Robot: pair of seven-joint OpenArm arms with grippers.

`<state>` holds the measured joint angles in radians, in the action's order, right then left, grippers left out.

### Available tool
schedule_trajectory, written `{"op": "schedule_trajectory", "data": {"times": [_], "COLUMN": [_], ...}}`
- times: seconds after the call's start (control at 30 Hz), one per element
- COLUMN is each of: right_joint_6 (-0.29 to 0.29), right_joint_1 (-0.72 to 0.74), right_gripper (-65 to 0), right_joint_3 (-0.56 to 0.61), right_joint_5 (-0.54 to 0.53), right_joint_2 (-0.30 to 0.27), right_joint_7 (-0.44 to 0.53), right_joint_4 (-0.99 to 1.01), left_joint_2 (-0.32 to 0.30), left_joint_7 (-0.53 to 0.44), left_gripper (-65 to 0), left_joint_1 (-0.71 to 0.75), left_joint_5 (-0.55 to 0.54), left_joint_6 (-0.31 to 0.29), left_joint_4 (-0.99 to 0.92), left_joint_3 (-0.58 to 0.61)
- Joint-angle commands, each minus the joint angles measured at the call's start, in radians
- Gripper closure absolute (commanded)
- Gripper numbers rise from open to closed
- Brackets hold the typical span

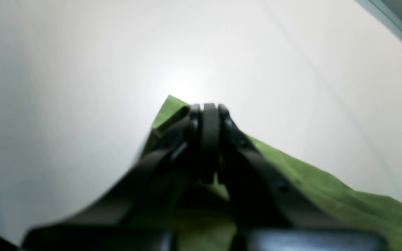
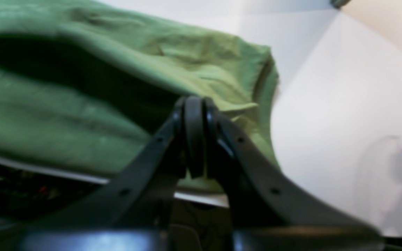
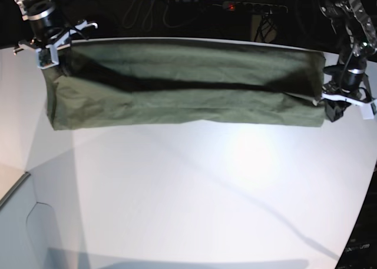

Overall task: Layout the t-shirt on the table in an organized manner, then fold the t-shirt properly
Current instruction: 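Fold the grasped edge over toward the collar with both grippers, then lower the fold and regrasp the strip ends with both grippers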

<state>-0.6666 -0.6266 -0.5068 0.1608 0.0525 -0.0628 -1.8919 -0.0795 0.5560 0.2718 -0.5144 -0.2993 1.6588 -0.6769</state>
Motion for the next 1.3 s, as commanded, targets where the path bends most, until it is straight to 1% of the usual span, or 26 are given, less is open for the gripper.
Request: {"op": "schedule_trajectory", "data": {"times": [0.0, 0.1, 0.27, 0.37, 0.5, 0.7, 0.87, 1.07, 1.27], "right_joint_6": [-0.032, -0.032, -0.032, -0.032, -0.032, -0.032, -0.032, -0.032, -0.032], "right_joint_1": [-0.009, -0.006, 0.000, 0.000, -0.008, -0.012, -0.006, 0.001, 0.043], "right_gripper": [0.0, 0.0, 0.0, 0.0, 0.0, 0.0, 0.0, 0.0, 0.0], "right_joint_3": [-0.020, -0.031, -0.028, -0.028, -0.033, -0.034, -0.074, -0.068, -0.060], "right_joint_5": [-0.011, -0.011, -0.011, -0.011, -0.011, -0.010, -0.010, -0.010, -0.010], "right_joint_2": [-0.001, 0.016, 0.017, 0.011, 0.008, -0.024, -0.024, -0.030, -0.029], "right_joint_7": [0.031, 0.031, 0.030, 0.031, 0.033, 0.033, 0.033, 0.033, 0.033], "right_joint_4": [-0.015, -0.013, 0.016, 0.058, 0.065, 0.073, 0.081, 0.144, 0.225], "left_joint_2": [-0.009, -0.010, -0.010, -0.015, -0.018, -0.010, -0.012, -0.012, -0.013], "left_joint_7": [-0.024, -0.024, -0.024, -0.026, -0.026, -0.026, -0.026, -0.026, -0.024], "left_gripper": [-0.1, -0.1, -0.1, -0.1, -0.1, -0.1, -0.1, -0.1, -0.1], "left_joint_1": [0.001, 0.013, 0.036, 0.033, 0.010, 0.001, 0.005, 0.005, 0.005], "left_joint_5": [-0.014, -0.014, -0.014, -0.011, -0.011, -0.013, -0.013, -0.010, -0.011], "left_joint_6": [-0.007, -0.007, -0.007, -0.007, -0.007, -0.007, -0.007, -0.007, -0.007], "left_joint_4": [0.021, 0.013, 0.011, -0.022, -0.084, -0.104, -0.105, -0.124, -0.173], "left_joint_3": [-0.004, -0.004, -0.010, -0.010, -0.010, -0.004, -0.005, -0.008, -0.010]}}
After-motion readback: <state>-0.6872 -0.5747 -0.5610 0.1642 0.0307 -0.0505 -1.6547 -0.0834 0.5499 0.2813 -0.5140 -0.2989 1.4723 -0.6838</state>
